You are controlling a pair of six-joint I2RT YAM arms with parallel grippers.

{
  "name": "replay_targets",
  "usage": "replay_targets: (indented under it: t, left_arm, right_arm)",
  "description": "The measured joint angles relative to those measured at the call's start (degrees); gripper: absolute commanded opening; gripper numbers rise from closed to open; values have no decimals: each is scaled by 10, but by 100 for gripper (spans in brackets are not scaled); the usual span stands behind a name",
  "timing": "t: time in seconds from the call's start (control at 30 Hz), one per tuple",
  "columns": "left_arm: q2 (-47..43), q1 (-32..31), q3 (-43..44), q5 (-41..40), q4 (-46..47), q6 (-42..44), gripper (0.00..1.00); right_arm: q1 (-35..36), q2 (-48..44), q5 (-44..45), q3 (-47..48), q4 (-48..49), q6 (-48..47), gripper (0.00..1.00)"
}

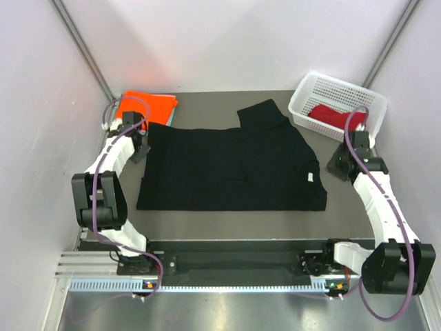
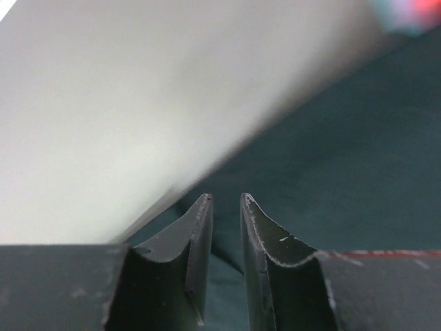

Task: Fold and stack the t-shirts
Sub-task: Fold the tshirt

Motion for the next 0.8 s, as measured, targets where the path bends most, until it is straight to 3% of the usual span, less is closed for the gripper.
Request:
replay_targets:
  t: [0.17,0.3,0.43,0.6,0.8]
  left_arm:
    - [-21,0,34,138,85,148,39]
    - [-12,-2,63,222,128,237,40]
    - [47,-1,136,245,142,302,41]
    - [113,2,187,250,148,356,45]
    - [150,30,189,289,153,374,46]
  right_arm:
    - [7,16,-104,86,68,-65,41]
    - [27,84,-168,152,135,-100,44]
    - [67,203,-214,245,183,-134,44]
    - [123,328,-210,372,191,-168,44]
    - [169,384,-208,428,206,-191,46]
